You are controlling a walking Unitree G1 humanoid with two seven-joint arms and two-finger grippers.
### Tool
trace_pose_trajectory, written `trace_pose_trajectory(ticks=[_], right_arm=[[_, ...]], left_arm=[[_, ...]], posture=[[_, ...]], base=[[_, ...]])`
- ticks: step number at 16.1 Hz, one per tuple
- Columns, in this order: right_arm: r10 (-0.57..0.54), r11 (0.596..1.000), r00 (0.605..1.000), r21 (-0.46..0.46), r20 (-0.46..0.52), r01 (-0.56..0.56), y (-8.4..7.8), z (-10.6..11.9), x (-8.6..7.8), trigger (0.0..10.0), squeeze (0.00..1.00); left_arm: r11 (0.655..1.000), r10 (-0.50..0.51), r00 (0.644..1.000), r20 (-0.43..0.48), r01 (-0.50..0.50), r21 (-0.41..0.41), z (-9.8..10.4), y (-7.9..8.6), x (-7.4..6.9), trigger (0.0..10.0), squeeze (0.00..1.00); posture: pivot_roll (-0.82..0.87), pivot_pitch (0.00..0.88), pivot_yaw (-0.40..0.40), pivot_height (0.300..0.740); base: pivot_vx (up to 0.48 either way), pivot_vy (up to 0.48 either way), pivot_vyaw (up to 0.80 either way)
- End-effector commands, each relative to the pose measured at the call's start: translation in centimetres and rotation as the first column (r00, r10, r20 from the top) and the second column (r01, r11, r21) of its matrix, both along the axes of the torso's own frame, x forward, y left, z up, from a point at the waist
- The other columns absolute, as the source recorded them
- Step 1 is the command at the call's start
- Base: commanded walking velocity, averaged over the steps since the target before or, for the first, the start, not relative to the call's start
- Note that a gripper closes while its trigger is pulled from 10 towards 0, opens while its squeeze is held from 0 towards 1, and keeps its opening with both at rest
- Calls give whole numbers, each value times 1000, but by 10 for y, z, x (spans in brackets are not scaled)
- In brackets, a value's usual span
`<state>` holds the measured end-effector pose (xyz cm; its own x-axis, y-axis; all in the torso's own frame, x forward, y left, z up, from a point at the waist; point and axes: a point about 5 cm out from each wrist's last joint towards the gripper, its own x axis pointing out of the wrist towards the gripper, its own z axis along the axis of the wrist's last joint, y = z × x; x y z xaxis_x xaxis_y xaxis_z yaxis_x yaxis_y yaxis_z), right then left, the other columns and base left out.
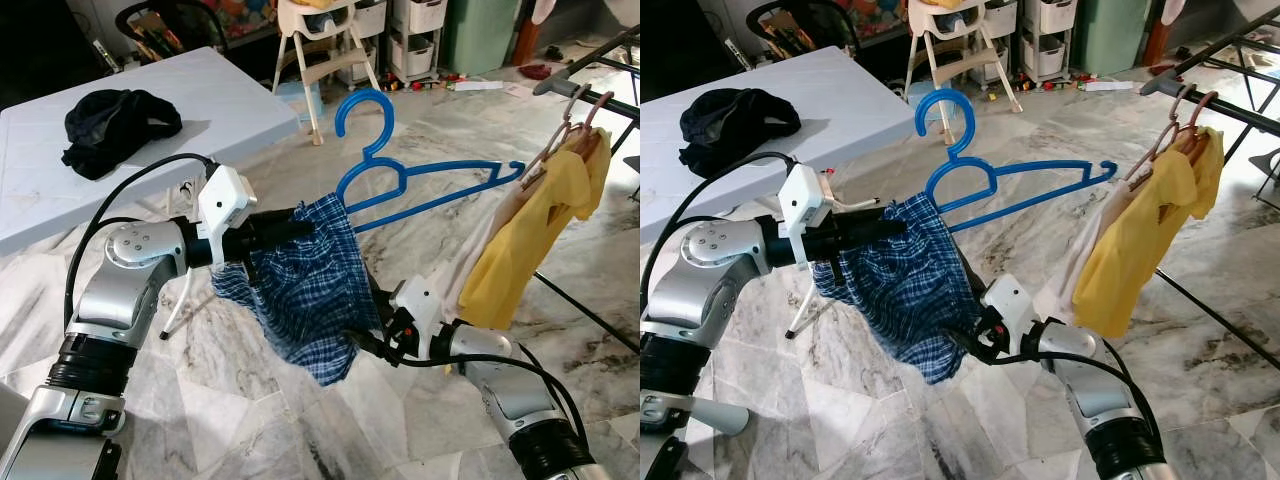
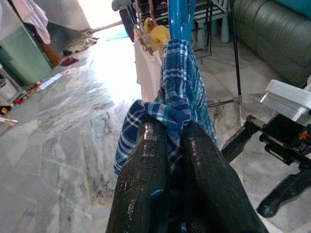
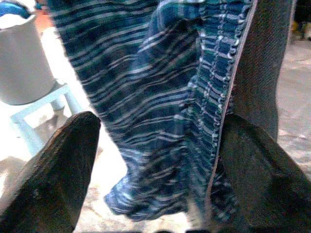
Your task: Hang hanger
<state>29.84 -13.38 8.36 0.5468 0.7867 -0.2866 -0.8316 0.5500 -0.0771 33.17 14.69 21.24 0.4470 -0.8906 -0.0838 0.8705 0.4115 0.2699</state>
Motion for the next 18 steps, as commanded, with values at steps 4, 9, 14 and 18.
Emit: trace_pose_trajectory(ticks=[4,9,14,18], right_arm=[[2,1000,1000,14,-26,-2,6,-6,-1,5333,0],[-47,998,999,37,-18,48,21,-8,11,10000,0],[-52,998,998,27,-26,53,10,-13,8,0,0],[-61,998,995,-23,-83,59,-12,-29,-2,392,0]], left_arm=[[998,-1,999,47,3,-56,23,3,-1,0,0],[997,-15,999,47,19,-72,25,-3,-4,0,0],[998,-1,999,54,4,-68,29,3,-4,0,0],[998,18,998,59,-14,-66,32,9,-4,0,0]], posture=[[-69,88,129,740],[-65,87,126,740],[-59,84,117,740],[-63,79,117,740]], base=[[0,0,0],[0,0,0],[0,0,0],[0,0,0]])
